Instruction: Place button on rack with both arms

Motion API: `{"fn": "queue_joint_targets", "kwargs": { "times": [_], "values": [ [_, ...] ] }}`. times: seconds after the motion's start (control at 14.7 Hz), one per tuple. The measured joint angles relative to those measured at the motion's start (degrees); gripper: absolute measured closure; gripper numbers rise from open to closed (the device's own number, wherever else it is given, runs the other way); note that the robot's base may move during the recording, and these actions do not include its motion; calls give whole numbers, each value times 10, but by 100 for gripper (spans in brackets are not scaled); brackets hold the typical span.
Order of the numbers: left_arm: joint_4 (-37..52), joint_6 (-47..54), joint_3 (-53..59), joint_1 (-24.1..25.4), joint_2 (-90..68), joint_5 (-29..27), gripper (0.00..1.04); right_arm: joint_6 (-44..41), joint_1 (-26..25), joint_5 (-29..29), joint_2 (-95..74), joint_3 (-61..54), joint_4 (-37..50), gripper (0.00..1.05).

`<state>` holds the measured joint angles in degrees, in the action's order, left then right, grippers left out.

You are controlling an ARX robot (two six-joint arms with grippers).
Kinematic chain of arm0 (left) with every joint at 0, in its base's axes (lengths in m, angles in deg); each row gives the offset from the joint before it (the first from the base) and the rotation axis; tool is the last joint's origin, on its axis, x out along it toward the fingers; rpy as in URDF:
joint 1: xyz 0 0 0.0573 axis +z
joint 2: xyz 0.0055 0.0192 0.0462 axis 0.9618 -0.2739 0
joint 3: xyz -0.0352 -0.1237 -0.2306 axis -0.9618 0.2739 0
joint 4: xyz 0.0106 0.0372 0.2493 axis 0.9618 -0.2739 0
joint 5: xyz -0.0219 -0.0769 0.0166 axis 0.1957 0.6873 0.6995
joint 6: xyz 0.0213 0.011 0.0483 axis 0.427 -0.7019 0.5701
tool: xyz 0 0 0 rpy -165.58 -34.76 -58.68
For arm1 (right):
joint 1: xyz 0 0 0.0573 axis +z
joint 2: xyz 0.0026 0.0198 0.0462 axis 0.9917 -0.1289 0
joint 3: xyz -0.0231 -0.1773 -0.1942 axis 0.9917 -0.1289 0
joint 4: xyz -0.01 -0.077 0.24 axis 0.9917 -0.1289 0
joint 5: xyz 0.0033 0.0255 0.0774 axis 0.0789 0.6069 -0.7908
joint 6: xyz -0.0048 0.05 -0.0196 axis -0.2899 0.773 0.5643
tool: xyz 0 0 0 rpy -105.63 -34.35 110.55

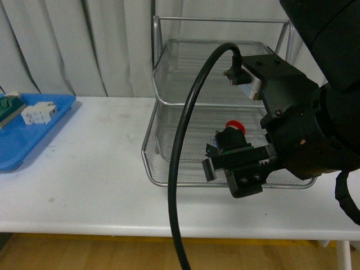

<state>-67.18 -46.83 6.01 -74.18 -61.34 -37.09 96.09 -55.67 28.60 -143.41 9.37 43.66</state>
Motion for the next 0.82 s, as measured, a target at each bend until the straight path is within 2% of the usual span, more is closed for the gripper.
{"fn": "queue_joint_targets", "kwargs": {
  "times": [0.34, 0.41, 0.82],
  "values": [
    [0, 0, 0, 0, 0, 0, 7, 31, 16, -11, -52, -35, 27, 96],
    [0, 0, 0, 0, 0, 0, 7, 40, 15, -13, -64, -35, 32, 103],
    [0, 0, 0, 0, 0, 0, 7, 66, -25, 5, -139, 26, 33, 103]
  ]
}}
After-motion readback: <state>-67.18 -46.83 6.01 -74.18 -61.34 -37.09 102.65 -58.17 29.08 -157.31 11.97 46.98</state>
